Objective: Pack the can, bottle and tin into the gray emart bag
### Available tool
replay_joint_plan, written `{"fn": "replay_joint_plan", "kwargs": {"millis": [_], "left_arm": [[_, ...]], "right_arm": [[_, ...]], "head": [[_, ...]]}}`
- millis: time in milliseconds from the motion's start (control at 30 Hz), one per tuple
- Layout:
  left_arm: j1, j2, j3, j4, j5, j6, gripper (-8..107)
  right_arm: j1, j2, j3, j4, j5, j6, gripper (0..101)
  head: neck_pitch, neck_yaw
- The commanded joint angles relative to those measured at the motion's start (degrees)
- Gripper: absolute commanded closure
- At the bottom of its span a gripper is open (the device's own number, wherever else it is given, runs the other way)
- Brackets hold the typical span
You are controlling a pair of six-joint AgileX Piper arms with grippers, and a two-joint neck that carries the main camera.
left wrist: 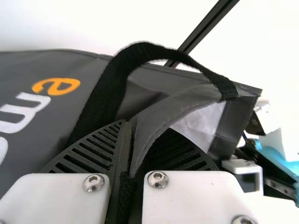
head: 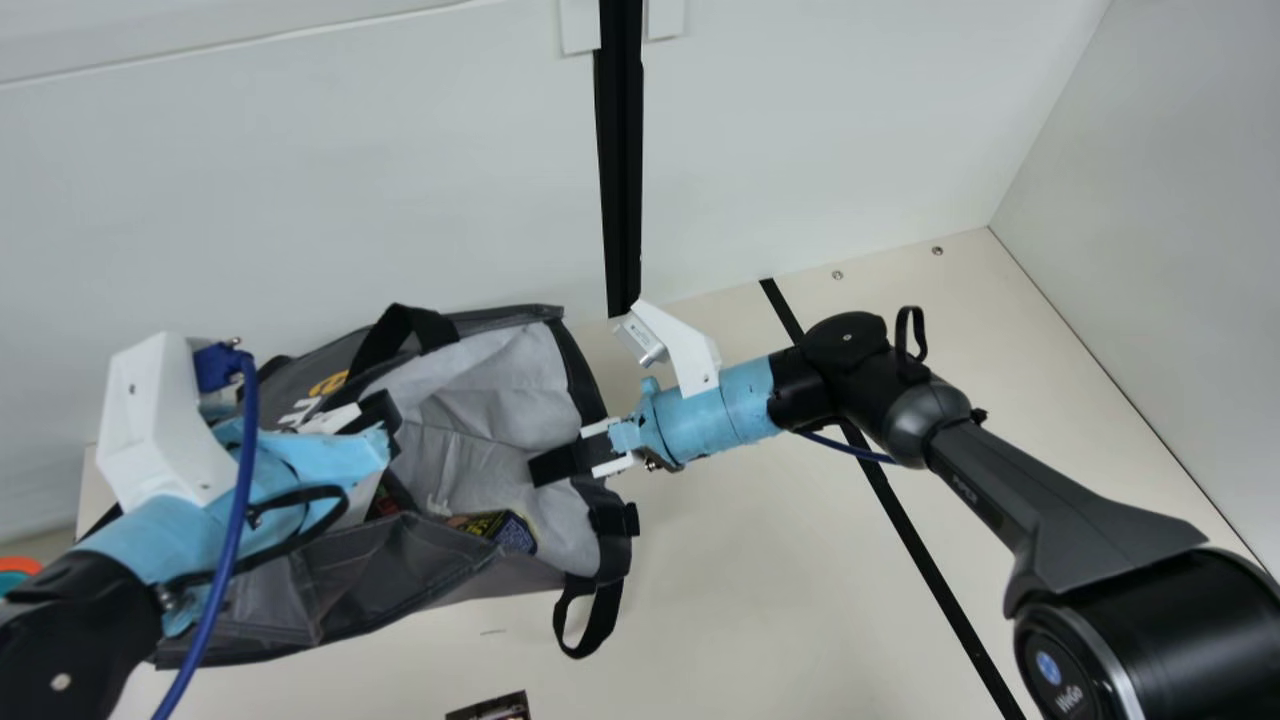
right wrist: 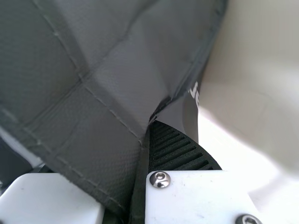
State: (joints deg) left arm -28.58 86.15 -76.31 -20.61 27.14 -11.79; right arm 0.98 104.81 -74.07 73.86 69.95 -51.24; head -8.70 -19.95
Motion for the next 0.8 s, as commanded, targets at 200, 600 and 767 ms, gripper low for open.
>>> {"fn": "replay_joint_plan", "kwargs": {"millis": [200,600,767], "left_arm": [[1.8,-2.3,-0.7,-3.7,0.5,5.7,89],[3.7,-6.0,-1.9,-9.6,2.7,13.5,89],[4.4,-7.5,-2.8,-12.1,4.6,16.5,89]], "right_arm": [[0.0,-5.8,0.7,3.3,0.0,2.5,101],[-1.0,-15.0,0.7,4.4,0.0,6.8,101],[-1.7,-19.0,0.2,4.1,0.0,8.9,101]], "head": [[-1.3,0.0],[-1.3,0.0],[-1.3,0.0]]}}
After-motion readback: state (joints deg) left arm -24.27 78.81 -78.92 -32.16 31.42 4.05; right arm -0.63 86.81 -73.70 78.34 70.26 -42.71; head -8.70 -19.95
